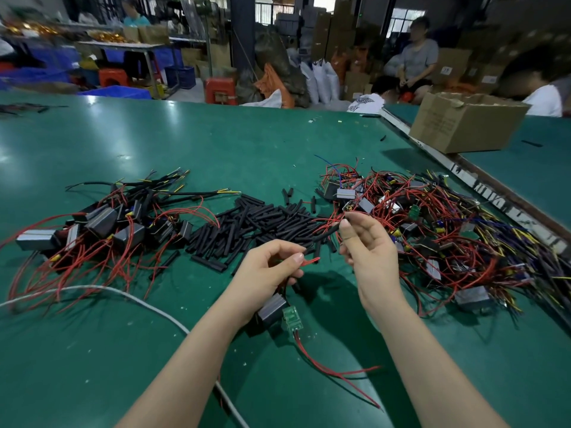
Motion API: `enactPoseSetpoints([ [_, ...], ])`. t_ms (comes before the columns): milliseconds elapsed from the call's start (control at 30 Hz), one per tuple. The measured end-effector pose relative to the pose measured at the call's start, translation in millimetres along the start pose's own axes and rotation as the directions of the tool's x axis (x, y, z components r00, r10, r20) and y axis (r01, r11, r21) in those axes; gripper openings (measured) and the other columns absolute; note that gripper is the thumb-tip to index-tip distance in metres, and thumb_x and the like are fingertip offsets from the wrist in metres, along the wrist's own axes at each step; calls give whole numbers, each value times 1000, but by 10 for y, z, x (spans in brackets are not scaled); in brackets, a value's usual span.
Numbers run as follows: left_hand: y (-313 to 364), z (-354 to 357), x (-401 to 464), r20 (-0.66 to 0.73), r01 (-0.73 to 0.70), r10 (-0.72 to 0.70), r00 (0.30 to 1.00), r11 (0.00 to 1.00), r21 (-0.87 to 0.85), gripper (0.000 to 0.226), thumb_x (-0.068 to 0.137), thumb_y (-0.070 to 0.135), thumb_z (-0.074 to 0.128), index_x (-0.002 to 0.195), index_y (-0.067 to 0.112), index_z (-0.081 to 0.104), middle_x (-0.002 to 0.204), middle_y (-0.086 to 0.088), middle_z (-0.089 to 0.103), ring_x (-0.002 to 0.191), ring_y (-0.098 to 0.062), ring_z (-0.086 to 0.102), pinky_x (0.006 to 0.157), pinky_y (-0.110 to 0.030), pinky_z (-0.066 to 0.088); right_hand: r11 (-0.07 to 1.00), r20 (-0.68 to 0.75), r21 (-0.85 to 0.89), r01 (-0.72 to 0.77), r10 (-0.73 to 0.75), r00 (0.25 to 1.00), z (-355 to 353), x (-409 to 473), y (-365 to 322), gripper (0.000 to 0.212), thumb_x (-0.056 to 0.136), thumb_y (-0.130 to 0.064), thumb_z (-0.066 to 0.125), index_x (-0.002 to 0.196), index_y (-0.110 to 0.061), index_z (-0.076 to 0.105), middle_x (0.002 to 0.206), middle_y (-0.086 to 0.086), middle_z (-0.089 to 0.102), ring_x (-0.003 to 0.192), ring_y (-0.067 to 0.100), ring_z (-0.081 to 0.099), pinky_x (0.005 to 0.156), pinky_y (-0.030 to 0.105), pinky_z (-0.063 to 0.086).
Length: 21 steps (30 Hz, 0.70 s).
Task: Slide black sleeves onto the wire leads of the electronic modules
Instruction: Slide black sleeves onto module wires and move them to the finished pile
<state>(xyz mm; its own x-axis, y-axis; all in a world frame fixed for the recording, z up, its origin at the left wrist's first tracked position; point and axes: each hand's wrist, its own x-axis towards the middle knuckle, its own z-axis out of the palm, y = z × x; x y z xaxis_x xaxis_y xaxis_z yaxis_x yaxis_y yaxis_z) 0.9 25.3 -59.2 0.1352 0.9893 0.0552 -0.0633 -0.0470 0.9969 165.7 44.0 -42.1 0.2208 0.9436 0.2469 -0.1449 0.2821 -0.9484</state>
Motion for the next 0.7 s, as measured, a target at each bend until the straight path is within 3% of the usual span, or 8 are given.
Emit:
enactPoseSetpoints([
  [233,-53,-4,-35,-51,-6,5,999,1000,-21,10,90,8,62,91,15,68,72,3,67,68,-8,66,62,-17,51,995,96,-95,15,-5,995,-13,-4,-9,11,91,-17,63,101,-21,65,87,-3,67,62,2,55,53,13,43],
  [500,-61,45,-64,-83,-44,43,996,999,-7,10,87,6,65,91,15,65,67,6,65,66,-11,67,57,-18,51,996,163,-85,40,-25,986,-6,-46,-71,13,92,-11,61,103,-18,58,79,-3,73,53,7,57,53,12,42],
  [700,-56,62,-74,-69,-65,66,995,998,27,11,86,4,65,90,14,64,68,6,66,65,-16,69,55,-19,50,991,106,-121,-53,66,992,-20,-35,-44,11,93,-16,62,101,-22,59,69,-12,71,50,3,56,50,10,40],
])
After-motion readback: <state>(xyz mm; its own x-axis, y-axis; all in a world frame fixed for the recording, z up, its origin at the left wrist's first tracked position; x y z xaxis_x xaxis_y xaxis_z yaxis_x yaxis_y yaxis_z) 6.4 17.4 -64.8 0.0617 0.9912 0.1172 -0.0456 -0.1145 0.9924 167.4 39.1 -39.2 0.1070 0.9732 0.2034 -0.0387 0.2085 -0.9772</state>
